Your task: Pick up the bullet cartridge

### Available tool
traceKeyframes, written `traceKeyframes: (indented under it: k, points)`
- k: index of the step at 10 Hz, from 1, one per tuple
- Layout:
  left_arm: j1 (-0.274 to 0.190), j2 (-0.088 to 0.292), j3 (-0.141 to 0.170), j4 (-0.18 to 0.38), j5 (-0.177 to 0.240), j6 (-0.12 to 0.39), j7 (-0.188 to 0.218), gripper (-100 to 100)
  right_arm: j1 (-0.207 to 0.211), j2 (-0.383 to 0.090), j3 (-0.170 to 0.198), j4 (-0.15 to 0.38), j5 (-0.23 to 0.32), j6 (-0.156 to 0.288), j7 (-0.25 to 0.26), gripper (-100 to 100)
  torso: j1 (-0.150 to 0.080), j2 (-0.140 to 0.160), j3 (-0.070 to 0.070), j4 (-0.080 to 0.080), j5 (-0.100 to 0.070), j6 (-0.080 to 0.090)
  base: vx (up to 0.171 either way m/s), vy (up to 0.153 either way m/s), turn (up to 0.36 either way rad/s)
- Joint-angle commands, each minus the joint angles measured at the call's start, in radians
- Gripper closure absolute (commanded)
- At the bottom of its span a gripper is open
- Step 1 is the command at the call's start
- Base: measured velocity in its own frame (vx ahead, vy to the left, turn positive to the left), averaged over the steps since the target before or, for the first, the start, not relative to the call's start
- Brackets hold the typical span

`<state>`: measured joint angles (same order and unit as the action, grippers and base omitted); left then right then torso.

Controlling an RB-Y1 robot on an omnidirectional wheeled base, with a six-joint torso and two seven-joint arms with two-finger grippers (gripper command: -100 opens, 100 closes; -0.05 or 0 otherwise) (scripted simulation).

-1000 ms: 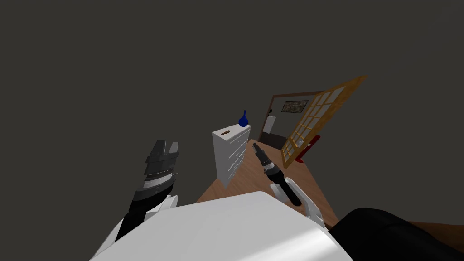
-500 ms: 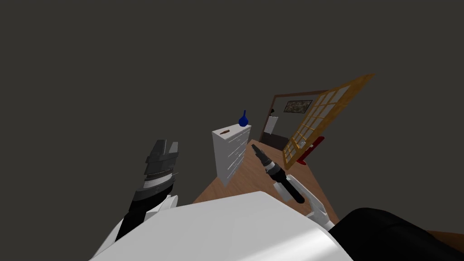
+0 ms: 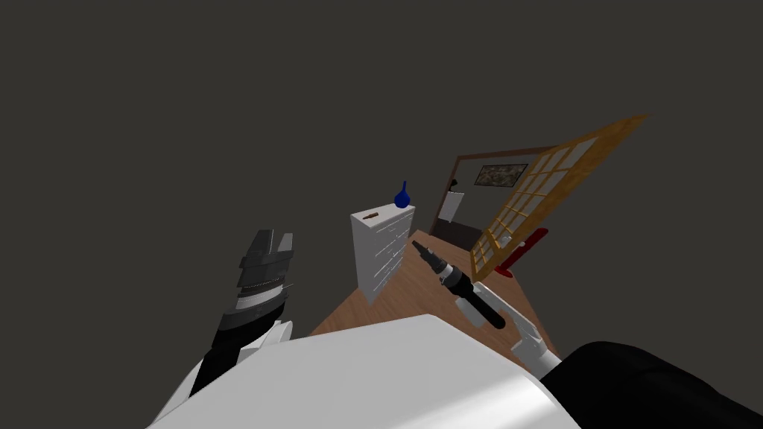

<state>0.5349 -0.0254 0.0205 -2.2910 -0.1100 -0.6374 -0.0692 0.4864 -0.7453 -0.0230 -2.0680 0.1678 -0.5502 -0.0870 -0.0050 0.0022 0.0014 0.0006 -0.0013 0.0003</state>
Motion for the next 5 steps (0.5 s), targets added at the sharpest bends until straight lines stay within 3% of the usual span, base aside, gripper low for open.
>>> traceKeyframes:
  k: [1,5]
  points:
    - [0.0,0.0,0.0,0.0,0.0,0.0,0.0,0,0.001,-0.044,-0.002,0.002,0.0,-0.004,-0.004,-100,0.0,0.0,0.0,0.0,0.0,0.0,-0.019,-0.033,0.002]
    - [0.0,0.0,0.0,0.0,0.0,0.0,0.0,0,-0.011,-0.166,0.004,0.048,0.028,-0.043,-0.039,-100,0.002,-0.002,-0.001,0.0,0.0,0.0,-0.032,-0.05,0.123]
